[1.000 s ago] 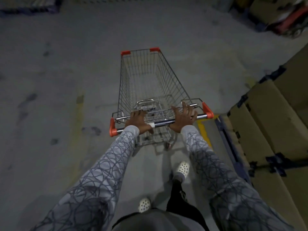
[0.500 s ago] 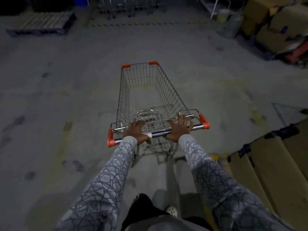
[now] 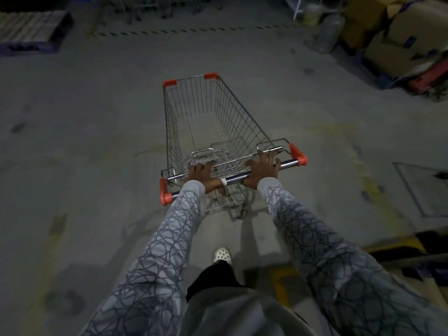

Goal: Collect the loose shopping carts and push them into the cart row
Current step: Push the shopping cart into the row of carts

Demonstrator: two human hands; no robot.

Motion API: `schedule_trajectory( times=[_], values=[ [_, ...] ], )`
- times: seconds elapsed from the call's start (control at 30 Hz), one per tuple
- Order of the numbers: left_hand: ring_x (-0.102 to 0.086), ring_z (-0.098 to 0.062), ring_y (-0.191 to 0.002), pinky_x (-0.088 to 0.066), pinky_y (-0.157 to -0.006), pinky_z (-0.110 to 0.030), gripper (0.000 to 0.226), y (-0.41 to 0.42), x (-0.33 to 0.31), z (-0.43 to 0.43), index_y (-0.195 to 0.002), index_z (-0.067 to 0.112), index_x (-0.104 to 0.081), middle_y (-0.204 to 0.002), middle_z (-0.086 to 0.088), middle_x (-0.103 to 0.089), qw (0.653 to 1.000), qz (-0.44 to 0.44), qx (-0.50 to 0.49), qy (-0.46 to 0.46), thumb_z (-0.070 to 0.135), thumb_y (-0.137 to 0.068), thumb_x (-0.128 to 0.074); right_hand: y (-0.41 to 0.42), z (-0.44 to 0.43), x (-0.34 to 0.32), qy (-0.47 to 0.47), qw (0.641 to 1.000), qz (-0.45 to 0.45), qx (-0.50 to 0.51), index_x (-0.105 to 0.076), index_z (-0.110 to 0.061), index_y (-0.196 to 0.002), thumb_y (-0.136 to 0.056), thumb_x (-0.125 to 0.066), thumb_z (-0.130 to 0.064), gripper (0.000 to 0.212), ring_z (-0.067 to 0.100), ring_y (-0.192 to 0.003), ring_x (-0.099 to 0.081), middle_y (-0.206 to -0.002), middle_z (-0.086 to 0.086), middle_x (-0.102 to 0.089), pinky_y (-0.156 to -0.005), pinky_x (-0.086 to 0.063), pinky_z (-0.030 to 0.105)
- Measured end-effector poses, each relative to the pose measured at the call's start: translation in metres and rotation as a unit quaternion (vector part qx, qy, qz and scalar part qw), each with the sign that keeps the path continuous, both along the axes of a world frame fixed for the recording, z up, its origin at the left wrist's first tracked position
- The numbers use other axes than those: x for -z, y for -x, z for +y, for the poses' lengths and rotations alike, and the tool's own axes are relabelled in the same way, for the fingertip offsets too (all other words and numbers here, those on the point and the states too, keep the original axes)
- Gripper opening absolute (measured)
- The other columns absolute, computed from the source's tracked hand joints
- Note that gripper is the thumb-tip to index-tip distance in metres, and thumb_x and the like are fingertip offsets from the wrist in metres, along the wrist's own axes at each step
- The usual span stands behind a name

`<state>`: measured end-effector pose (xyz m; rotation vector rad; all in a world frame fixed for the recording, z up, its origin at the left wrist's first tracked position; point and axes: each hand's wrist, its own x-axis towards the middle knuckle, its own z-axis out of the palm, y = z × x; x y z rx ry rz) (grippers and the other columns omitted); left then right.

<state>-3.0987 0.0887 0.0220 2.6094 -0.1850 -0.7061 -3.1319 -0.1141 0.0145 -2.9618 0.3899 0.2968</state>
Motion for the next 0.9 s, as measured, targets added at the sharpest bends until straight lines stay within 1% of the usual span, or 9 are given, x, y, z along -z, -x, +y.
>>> schedule_trajectory(
  times=[0.1,0.2,0.23,0.33,0.43,0.6,0.7,0.8,0.9],
  values=[
    [-0.005,-0.034,-0.152,-0.021,-0.120,-0.054,0.120,-0.077,0.001,-0.024,-0.155,0.040,-0.021,-0.163,-0.008,-0.017,1.000,0.023,0.009,-0.002,0.051,-0.055,-0.086,-0.064,-0.016,-0.002,-0.016,1.000,-0.013,0.023,-0.055,-0.035,-0.134,-0.074,-0.074,-0.044,0.064,0.034,-0.151,-0.005,-0.164,0.008,-0.010,-0.121,0.001,0.052],
    [-0.018,-0.032,-0.148,-0.032,-0.114,-0.054,0.113,-0.128,-0.004,-0.040,-0.153,0.042,-0.025,-0.159,-0.008,-0.026,1.000,0.013,0.008,-0.006,0.050,-0.058,-0.085,-0.116,-0.032,-0.005,-0.019,1.000,0.011,0.018,-0.049,-0.035,-0.139,-0.076,-0.073,-0.040,0.068,0.035,-0.152,0.004,-0.166,0.010,0.000,-0.121,0.003,0.055],
    [-0.021,-0.033,-0.146,-0.034,-0.112,-0.053,0.112,-0.161,-0.001,-0.052,-0.153,0.043,-0.026,-0.156,-0.009,-0.030,1.000,0.010,0.008,-0.009,0.050,-0.059,-0.085,-0.150,-0.044,-0.004,-0.016,0.999,0.027,0.018,-0.048,-0.036,-0.140,-0.076,-0.072,-0.040,0.069,0.035,-0.152,0.006,-0.166,0.009,0.000,-0.120,0.003,0.057],
    [-0.025,-0.033,-0.142,-0.036,-0.111,-0.049,0.117,-0.211,-0.005,-0.067,-0.152,0.044,-0.030,-0.152,-0.010,-0.035,1.000,0.007,0.016,-0.005,0.049,-0.050,-0.086,-0.196,-0.059,-0.013,0.010,1.000,0.025,0.013,-0.046,-0.038,-0.142,-0.076,-0.069,-0.043,0.069,0.033,-0.152,0.007,-0.167,0.007,-0.001,-0.118,0.005,0.064],
    [-0.030,-0.033,-0.139,-0.038,-0.110,-0.047,0.120,-0.288,-0.001,-0.104,-0.150,0.041,-0.035,-0.150,-0.010,-0.039,1.000,-0.006,-0.004,-0.011,0.050,-0.043,-0.087,-0.277,-0.096,-0.006,0.019,1.000,0.021,-0.003,-0.045,-0.039,-0.143,-0.077,-0.067,-0.049,0.071,0.033,-0.152,0.004,-0.165,0.005,-0.008,-0.117,0.005,0.066],
    [-0.034,-0.030,-0.140,-0.038,-0.109,-0.044,0.102,-0.405,-0.009,-0.174,-0.147,0.035,-0.043,-0.149,-0.006,-0.043,0.997,-0.054,-0.033,-0.034,0.046,-0.056,-0.086,-0.413,-0.169,-0.002,-0.012,0.998,0.002,-0.056,-0.041,-0.036,-0.146,-0.074,-0.068,-0.053,0.078,0.031,-0.152,0.001,-0.165,0.006,-0.010,-0.116,0.008,0.064],
    [-0.040,-0.027,-0.136,-0.042,-0.108,-0.041,0.098,-0.462,-0.010,-0.202,-0.144,0.037,-0.046,-0.145,-0.004,-0.048,0.995,-0.074,-0.048,-0.039,0.044,-0.055,-0.087,-0.480,-0.206,-0.002,-0.011,0.995,-0.006,-0.095,-0.040,-0.031,-0.148,-0.075,-0.068,-0.050,0.080,0.029,-0.152,-0.001,-0.165,0.007,-0.011,-0.117,0.007,0.059],
    [-0.046,-0.026,-0.135,-0.043,-0.107,-0.042,0.084,-0.507,-0.012,-0.222,-0.145,0.036,-0.045,-0.147,-0.003,-0.047,0.987,-0.121,-0.070,-0.074,0.043,-0.068,-0.077,-0.538,-0.233,-0.004,-0.008,0.993,0.001,-0.117,-0.039,-0.031,-0.149,-0.076,-0.066,-0.050,0.080,0.028,-0.152,-0.003,-0.165,0.005,-0.011,-0.117,0.008,0.059],
    [-0.050,-0.024,-0.131,-0.046,-0.100,-0.044,0.077,-0.551,-0.019,-0.248,-0.141,0.038,-0.046,-0.143,0.002,-0.050,0.978,-0.154,-0.086,-0.112,0.041,-0.068,-0.070,-0.591,-0.253,-0.008,-0.008,0.992,0.022,-0.125,-0.037,-0.034,-0.148,-0.072,-0.066,-0.052,0.083,0.029,-0.151,-0.004,-0.164,0.003,-0.011,-0.117,0.001,0.061]
  ],
)
